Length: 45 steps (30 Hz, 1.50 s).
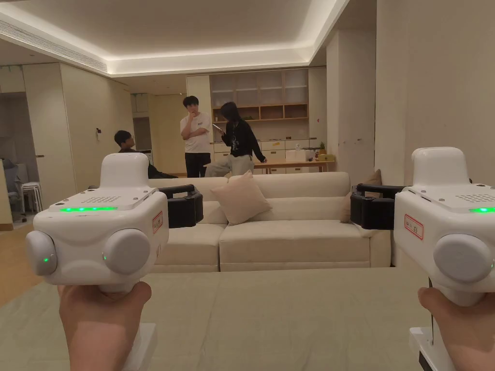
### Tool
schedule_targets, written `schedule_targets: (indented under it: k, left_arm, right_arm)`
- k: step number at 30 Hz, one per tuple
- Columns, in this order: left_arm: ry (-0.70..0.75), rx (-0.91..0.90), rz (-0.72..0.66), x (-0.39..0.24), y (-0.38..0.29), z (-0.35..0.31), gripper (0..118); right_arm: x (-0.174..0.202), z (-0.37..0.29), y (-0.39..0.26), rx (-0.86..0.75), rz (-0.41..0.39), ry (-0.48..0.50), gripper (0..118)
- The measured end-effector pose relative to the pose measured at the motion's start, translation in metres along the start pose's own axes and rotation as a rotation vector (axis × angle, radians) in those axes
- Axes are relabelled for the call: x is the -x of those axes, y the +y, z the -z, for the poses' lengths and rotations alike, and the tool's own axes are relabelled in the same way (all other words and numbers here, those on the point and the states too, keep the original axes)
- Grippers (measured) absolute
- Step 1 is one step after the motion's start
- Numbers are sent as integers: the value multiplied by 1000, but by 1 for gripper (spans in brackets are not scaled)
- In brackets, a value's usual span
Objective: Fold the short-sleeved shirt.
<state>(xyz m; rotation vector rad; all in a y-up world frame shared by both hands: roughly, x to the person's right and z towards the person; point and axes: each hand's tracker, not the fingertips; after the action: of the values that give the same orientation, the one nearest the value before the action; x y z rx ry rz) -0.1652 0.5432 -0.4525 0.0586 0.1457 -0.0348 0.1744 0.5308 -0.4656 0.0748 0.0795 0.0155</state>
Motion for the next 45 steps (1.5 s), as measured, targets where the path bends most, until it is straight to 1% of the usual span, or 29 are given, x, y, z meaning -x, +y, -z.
schedule_targets:
  k: [5, 14, 16, 18, 22, 25, 28, 29, 32, 34, 37, 39, 40, 41, 43, 44, 45]
  left_arm:
    - [0, 18, -4, 1, -4, 4, 117]
    - [8, 45, 6, 1, -16, 22, 117]
    - [15, 68, 14, -1, -26, 36, 117]
    - [16, 136, 21, -2, -43, 56, 117]
    - [2, 271, 30, -7, -98, 107, 117]
    - [-18, 376, 53, -15, -160, 151, 117]
    - [-38, 518, 60, -25, -235, 194, 117]
    - [-38, 584, 45, -28, -259, 206, 117]
    - [-43, 712, -18, -36, -331, 235, 118]
    - [-40, 795, -22, -40, -371, 249, 118]
    - [6, 875, -14, -42, -420, 256, 118]
    - [20, 940, -64, -40, -445, 254, 118]
    - [20, 962, -84, -39, -459, 253, 118]
    - [20, 990, -78, -39, -471, 252, 118]
    - [35, 1063, -21, -40, -499, 247, 117]
    - [-6, 880, -86, -34, -496, 233, 117]
    - [-15, 923, -109, -29, -488, 235, 117]
  right_arm:
    - [-1, 3, -2, 5, 8, -1, 118]
    - [4, 23, -17, 32, -8, -3, 118]
    - [6, 37, -28, 64, -15, -11, 118]
    - [6, 59, -46, 134, -14, -10, 118]
    - [4, 113, -104, 283, 14, -4, 118]
    - [2, 158, -166, 439, 25, -10, 118]
    - [2, 197, -238, 612, 50, -5, 118]
    - [-1, 207, -264, 665, 66, 3, 118]
    - [4, 230, -333, 776, 59, -12, 118]
    - [3, 240, -373, 833, 61, -3, 118]
    - [7, 248, -418, 914, 13, -14, 118]
    - [7, 251, -439, 926, -1, -8, 118]
    - [7, 252, -448, 941, 1, -9, 118]
    - [6, 253, -456, 959, 23, -9, 118]
    - [4, 254, -469, 987, 55, -14, 118]
    - [3, 254, -477, 1014, 60, -30, 118]
    - [3, 253, -485, 1043, 52, -47, 118]
